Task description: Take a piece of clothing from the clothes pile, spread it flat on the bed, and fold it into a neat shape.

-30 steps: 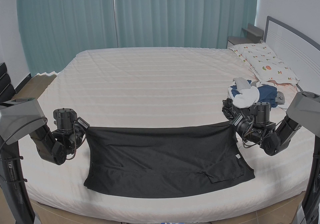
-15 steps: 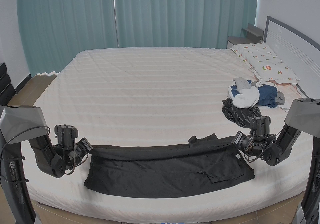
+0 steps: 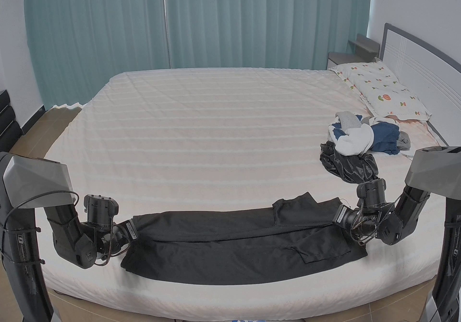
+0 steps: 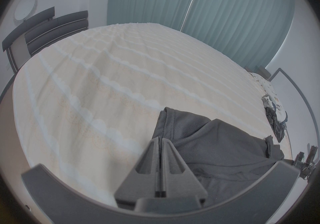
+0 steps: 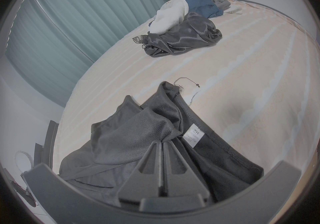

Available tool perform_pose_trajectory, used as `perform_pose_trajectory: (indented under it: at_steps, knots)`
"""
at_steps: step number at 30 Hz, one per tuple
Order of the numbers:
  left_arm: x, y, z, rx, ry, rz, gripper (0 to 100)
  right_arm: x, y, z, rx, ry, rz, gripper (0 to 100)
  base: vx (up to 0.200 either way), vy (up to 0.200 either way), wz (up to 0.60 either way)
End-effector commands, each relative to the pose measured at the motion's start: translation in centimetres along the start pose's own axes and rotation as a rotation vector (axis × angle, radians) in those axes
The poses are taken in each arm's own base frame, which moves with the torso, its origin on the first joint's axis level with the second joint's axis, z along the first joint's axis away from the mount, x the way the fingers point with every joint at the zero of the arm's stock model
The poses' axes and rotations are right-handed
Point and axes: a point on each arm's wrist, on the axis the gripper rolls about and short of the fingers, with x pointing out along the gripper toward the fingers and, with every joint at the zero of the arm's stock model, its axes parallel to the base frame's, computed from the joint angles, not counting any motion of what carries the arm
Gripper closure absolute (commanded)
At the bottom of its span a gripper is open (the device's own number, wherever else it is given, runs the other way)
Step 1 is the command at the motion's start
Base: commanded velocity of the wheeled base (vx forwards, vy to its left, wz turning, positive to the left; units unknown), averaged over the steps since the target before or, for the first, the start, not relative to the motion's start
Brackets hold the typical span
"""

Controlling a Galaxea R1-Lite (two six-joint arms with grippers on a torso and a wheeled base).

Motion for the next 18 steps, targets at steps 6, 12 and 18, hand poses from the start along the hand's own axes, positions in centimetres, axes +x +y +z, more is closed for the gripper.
perform_pose_trajectory:
  at_steps: [6,12,18]
  knots:
    - [0.0,0.2,-0.7,0.011,0.027,0.013,0,0.7,-0.6,-0.9,-0.025,0.031,-0.026,0,0.0,0.0,0.0]
    - [-0.1,0.2,-0.2,0.002,0.006,0.008,0,-0.2,-0.5,0.4,-0.012,-0.011,-0.013,0,0.0,0.0,0.0]
    - [-2.2,1.1,4.1,-0.083,-0.135,-0.003,0,-3.0,-0.7,4.7,0.039,-0.101,0.027,0,0.0,0.0,0.0]
